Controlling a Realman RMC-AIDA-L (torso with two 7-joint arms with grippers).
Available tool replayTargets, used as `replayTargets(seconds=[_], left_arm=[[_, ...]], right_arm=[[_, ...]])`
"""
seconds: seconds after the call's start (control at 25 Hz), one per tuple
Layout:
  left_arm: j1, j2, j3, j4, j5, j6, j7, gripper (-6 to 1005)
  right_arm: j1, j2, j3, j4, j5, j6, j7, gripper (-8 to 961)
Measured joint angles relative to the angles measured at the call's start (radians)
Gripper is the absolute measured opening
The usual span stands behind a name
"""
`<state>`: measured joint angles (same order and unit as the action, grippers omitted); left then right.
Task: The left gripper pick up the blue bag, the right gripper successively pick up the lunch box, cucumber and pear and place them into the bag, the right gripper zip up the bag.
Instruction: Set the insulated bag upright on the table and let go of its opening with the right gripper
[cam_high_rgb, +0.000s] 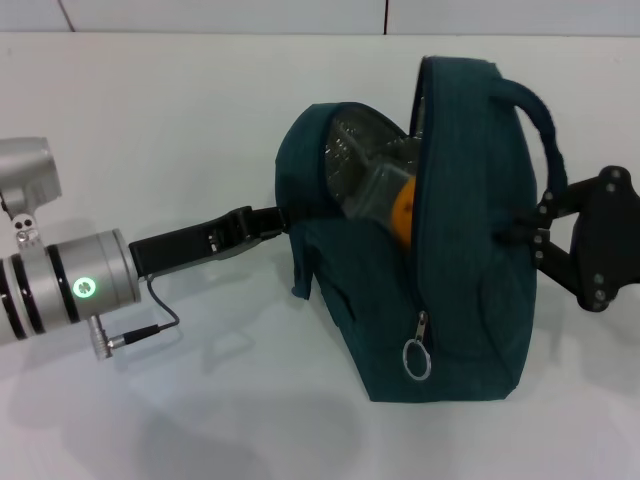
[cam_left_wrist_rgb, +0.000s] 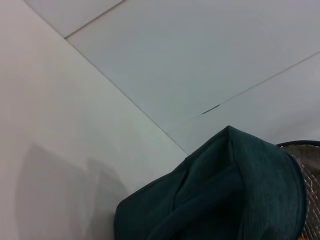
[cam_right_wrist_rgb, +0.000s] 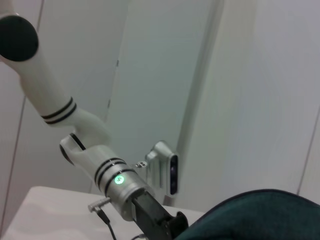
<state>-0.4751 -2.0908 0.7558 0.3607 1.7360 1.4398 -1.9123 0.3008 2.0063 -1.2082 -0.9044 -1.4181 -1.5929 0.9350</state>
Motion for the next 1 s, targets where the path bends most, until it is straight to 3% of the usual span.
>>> replayTargets(seconds=[0.48, 1.0], left_arm=[[0.011, -0.002, -0.001, -0.002, -0.077, 0.1, 0.015, 49], [0.007, -0.002, 0.003, -0.003, -0.105, 0.171, 0.019, 49]], right_arm=[[-0.007, 0.0, 0.107, 0.094, 0.041, 0.005, -0.007, 56], [0.001, 0.0, 0.116, 0.105, 0.041, 0.029, -0.019, 56]])
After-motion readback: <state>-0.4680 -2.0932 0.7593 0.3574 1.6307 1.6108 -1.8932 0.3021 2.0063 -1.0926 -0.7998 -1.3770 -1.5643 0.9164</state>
